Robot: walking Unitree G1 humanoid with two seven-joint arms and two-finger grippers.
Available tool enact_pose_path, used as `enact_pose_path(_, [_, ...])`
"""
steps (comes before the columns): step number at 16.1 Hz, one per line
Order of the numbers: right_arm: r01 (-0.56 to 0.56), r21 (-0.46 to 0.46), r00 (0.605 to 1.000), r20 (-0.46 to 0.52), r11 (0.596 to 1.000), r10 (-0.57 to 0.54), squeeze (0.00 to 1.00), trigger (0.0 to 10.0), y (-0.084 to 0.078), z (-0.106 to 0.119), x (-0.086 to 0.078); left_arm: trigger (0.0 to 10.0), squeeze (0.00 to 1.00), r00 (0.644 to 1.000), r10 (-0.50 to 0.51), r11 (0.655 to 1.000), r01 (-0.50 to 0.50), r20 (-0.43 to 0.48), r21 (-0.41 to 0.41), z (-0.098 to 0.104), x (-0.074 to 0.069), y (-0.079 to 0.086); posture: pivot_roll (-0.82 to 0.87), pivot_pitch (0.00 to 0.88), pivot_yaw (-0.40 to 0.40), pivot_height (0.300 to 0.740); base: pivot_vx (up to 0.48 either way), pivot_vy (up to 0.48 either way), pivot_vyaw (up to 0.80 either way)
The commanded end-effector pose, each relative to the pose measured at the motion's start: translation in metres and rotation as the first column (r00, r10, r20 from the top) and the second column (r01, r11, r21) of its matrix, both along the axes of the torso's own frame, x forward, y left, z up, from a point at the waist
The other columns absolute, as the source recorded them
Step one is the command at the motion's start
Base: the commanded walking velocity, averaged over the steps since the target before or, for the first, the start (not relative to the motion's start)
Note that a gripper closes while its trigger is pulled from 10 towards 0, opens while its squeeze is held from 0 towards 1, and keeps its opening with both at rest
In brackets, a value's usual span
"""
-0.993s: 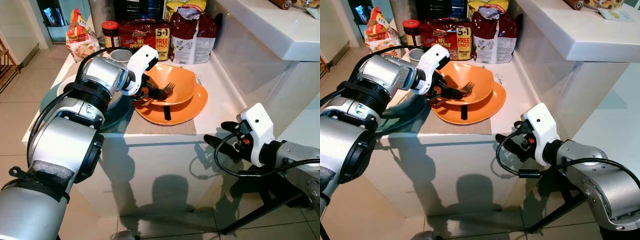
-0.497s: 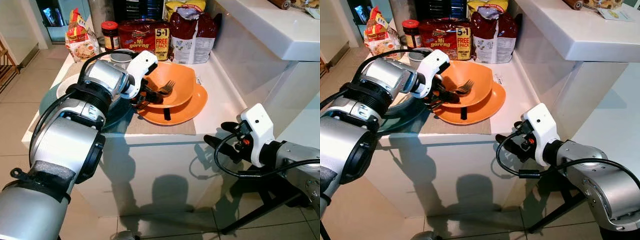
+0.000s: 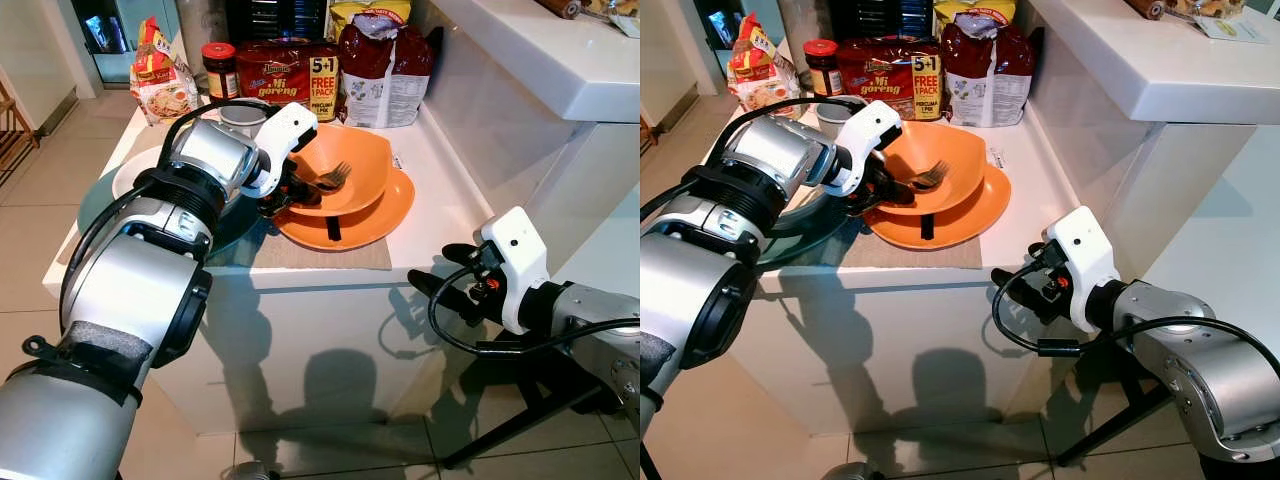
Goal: Setting the table
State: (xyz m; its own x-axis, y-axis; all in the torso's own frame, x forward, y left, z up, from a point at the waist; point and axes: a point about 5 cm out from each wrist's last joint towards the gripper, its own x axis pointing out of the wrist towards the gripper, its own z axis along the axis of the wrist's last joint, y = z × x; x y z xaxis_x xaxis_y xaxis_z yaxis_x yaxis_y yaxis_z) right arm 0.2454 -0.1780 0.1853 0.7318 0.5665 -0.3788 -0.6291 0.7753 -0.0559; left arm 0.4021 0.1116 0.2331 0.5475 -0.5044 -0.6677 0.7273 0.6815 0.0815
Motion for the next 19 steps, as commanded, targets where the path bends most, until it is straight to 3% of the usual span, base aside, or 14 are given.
enact_pose_path(1, [0.008,-0.018,1.000,0.021,1.000,-0.008,0.00,10.0,-0.003,0.003,-0.001,0.0,0.00,1.000,-0.004,1.000,0.004,-0.005,0.023,-0.004,0.000,0.000,-0.01,0.000,-0.014,0.740,0.000,0.000,0.00])
enact_pose_path(11, [0.013,-0.018,1.000,0.023,1.000,-0.013,0.00,10.0,-0.003,0.001,0.000,0.0,0.00,1.000,-0.001,1.000,0.001,0.024,0.028,-0.002,0.001,0.000,-0.01,0.000,-0.011,0.740,0.000,0.000,0.00])
enact_pose_path(19, [0.021,-0.021,0.999,0.034,1.000,-0.020,0.00,10.0,-0.005,0.002,0.002,0.0,0.00,0.996,0.019,0.999,-0.016,0.085,-0.043,0.014,0.005,-0.009,-0.01,0.000,-0.010,0.740,0.000,0.000,0.00])
